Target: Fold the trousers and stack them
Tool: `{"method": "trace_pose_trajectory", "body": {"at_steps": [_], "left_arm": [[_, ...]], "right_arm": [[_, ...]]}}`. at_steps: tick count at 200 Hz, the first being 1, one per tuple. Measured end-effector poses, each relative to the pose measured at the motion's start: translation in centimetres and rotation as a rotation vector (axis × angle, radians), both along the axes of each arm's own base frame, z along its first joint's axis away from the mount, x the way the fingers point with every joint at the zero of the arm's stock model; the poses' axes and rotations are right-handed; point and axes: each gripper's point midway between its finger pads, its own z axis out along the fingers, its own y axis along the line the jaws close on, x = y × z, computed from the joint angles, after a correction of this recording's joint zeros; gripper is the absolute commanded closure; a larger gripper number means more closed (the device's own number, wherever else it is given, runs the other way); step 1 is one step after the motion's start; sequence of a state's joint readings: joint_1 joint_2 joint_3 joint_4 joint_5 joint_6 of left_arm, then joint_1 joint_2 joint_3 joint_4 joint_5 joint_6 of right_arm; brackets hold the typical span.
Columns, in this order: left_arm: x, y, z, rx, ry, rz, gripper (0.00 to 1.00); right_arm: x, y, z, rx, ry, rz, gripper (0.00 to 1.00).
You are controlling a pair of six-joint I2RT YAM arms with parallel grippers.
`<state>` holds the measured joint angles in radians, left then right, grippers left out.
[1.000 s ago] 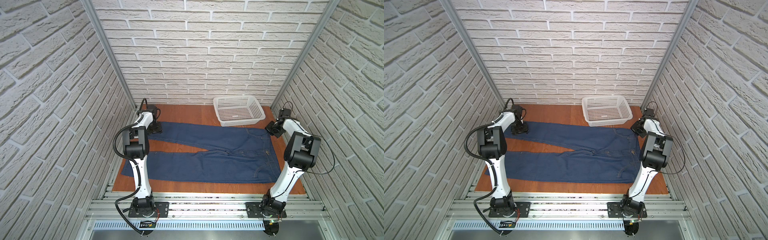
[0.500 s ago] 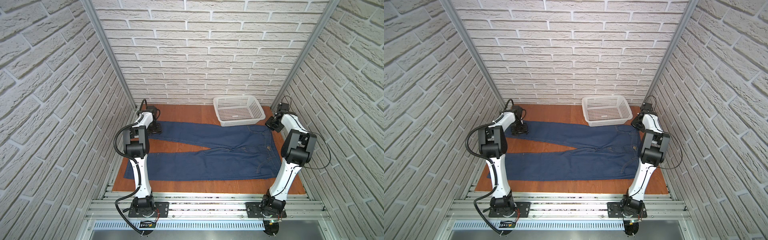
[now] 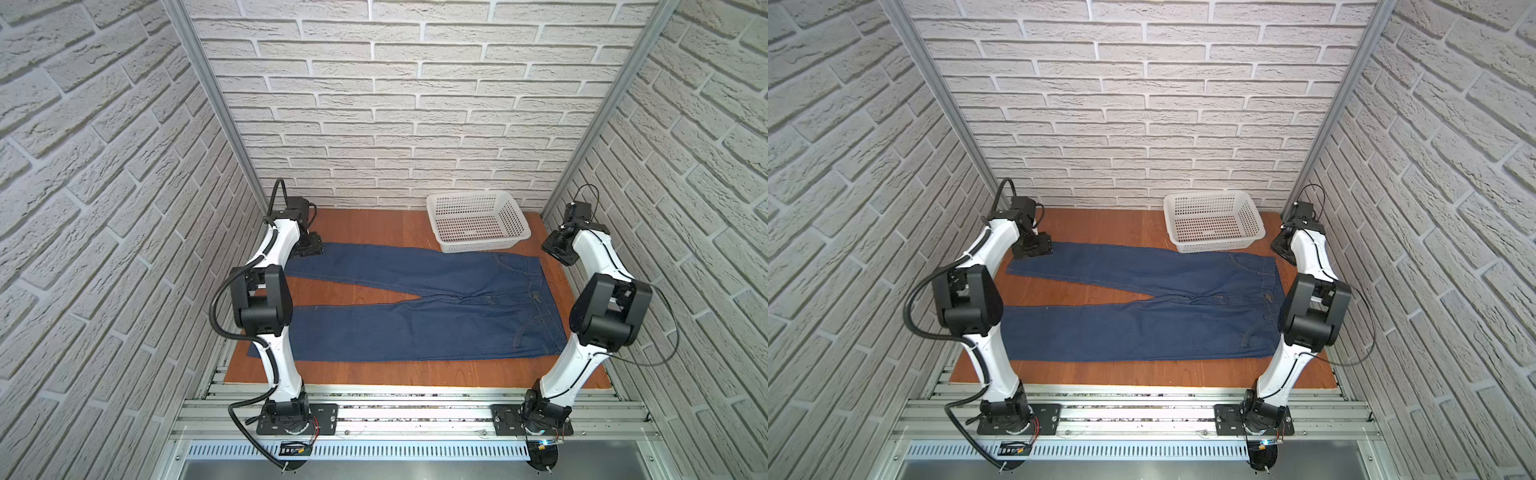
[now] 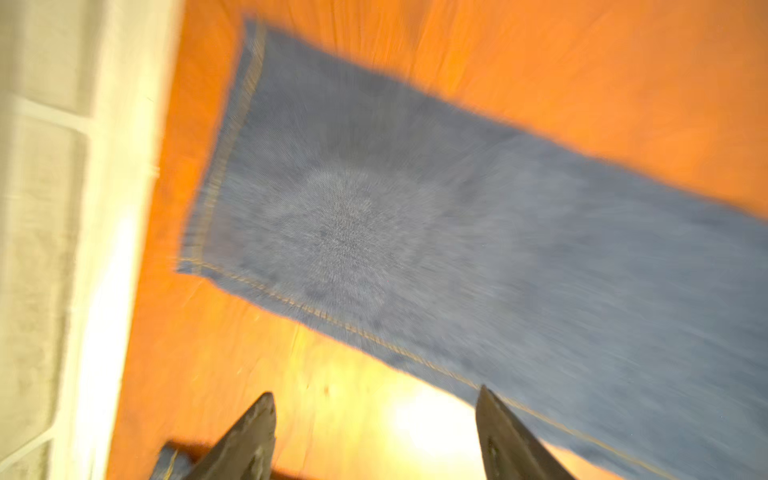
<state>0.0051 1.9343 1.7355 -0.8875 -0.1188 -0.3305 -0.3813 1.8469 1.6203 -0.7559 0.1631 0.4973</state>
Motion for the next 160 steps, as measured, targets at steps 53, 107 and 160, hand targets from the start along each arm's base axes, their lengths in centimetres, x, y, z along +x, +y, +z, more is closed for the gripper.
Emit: {"method": "trace_pose_trajectory", "body": {"at_steps": [53, 107, 160], "left_arm": [[-5.0, -1.9, 1.6, -0.025, -0.018, -0.015, 0.25], [-7.9, -2.5, -1.8, -0.044, 0.071, -0.007, 0.25], [-7.9, -3.1, -1.9, -0.057, 0.044, -0.015, 0.25]], "right_arm": [[-3.0, 1.3, -3.0, 0.057, 0.047, 0.004, 0.57], [-3.0, 1.9, -8.8, 0.155, 0.145, 0.030, 0.52], [-2.2, 2.4, -10.1, 0.202, 0.131, 0.042, 0.59]]}}
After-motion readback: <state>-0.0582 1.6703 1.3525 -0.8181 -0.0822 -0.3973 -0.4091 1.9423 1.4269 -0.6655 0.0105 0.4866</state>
